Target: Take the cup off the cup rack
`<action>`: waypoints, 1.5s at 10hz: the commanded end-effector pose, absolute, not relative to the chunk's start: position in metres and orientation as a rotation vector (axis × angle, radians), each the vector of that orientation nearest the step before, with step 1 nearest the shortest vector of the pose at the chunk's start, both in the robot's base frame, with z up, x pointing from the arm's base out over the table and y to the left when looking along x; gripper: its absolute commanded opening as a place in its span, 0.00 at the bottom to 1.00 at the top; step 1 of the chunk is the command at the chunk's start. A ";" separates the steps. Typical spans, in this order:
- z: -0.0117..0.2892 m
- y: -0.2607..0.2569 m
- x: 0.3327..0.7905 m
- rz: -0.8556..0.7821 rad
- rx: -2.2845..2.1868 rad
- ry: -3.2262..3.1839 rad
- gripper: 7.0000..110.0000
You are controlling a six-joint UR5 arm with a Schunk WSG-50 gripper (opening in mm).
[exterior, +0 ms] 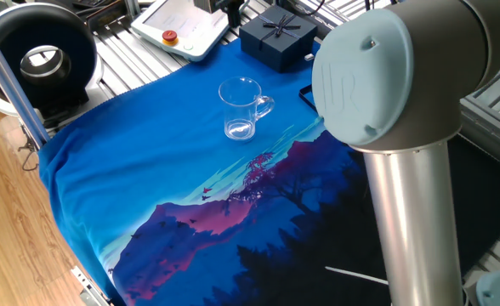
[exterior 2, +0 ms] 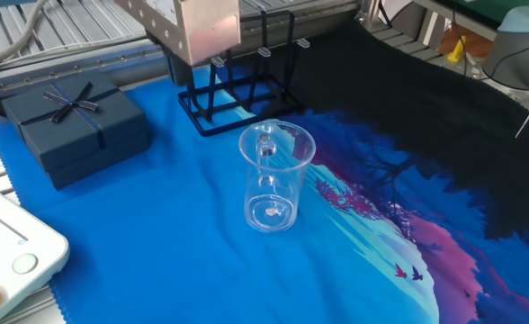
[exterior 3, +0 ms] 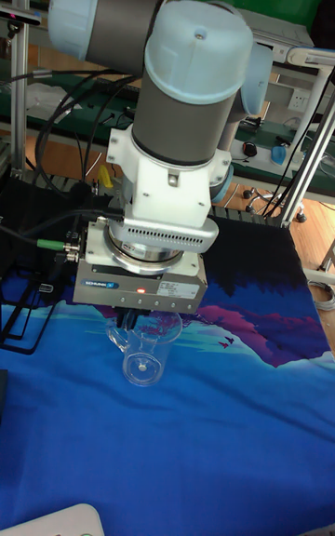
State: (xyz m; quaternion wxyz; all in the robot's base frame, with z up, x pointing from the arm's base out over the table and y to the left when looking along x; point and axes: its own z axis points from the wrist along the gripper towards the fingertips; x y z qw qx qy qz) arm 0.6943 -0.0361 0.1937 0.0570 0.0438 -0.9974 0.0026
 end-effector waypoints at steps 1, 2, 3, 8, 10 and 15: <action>0.191 -0.016 0.698 -0.112 0.159 -3.030 0.00; 0.191 -0.021 0.699 -0.089 0.158 -3.030 0.00; 0.192 -0.022 0.699 -0.084 0.160 -3.030 0.00; 0.192 -0.021 0.698 -0.090 0.144 -3.029 0.00; 0.192 -0.017 0.698 -0.111 0.131 -3.030 0.00; 0.192 -0.019 0.695 -0.101 0.119 -3.016 0.00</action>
